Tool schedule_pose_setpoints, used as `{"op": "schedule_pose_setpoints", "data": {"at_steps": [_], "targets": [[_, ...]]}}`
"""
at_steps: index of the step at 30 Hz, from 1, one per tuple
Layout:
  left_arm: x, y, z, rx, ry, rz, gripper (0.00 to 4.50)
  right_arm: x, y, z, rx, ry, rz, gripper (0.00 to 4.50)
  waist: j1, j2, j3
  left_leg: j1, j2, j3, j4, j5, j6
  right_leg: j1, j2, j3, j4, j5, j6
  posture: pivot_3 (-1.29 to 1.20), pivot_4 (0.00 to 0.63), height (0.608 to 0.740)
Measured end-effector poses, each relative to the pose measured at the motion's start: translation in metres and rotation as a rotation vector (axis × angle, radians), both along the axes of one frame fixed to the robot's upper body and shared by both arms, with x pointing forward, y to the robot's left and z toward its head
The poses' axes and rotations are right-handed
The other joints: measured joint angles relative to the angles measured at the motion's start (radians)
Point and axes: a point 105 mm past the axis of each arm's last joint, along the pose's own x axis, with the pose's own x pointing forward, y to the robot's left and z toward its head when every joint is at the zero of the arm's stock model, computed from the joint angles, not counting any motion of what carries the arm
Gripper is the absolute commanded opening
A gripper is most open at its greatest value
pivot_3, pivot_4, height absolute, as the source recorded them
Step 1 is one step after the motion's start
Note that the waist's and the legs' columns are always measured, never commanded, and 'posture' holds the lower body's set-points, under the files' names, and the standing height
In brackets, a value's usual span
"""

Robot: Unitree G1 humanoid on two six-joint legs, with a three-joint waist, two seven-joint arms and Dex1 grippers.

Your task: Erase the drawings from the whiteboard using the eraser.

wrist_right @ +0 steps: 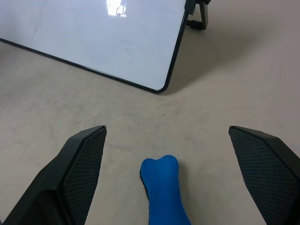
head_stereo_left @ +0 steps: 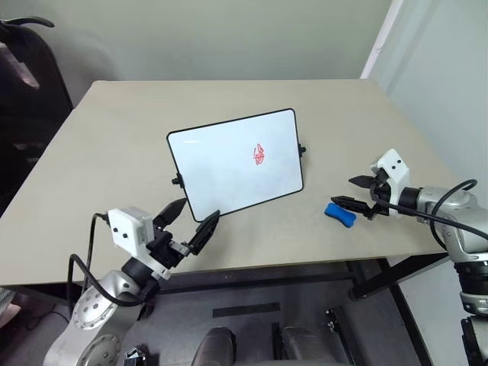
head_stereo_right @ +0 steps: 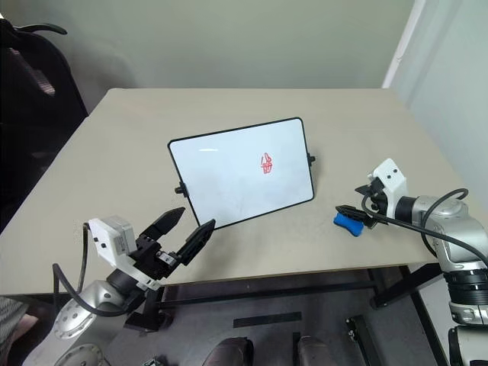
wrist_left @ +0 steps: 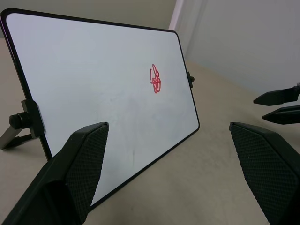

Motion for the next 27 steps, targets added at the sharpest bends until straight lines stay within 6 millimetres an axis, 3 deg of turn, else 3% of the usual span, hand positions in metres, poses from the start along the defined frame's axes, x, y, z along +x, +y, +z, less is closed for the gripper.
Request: {"op": "schedule_pose_setpoints", "data": {"at_steps": [27], "targets": [[0.001, -0.014, -0.002, -0.03, 0.011, -0.053, 4.5, -0.009, -0.009, -0.002, 0.014, 0.038, -0.031, 4.44, 0.0, 0.0, 0.0, 0.0, 0.0, 0.001, 0.0, 0.0, 0.0, 0.0, 0.0, 0.0, 0.0, 0.0, 0.0, 0.0, 0.15, 0.727]]}}
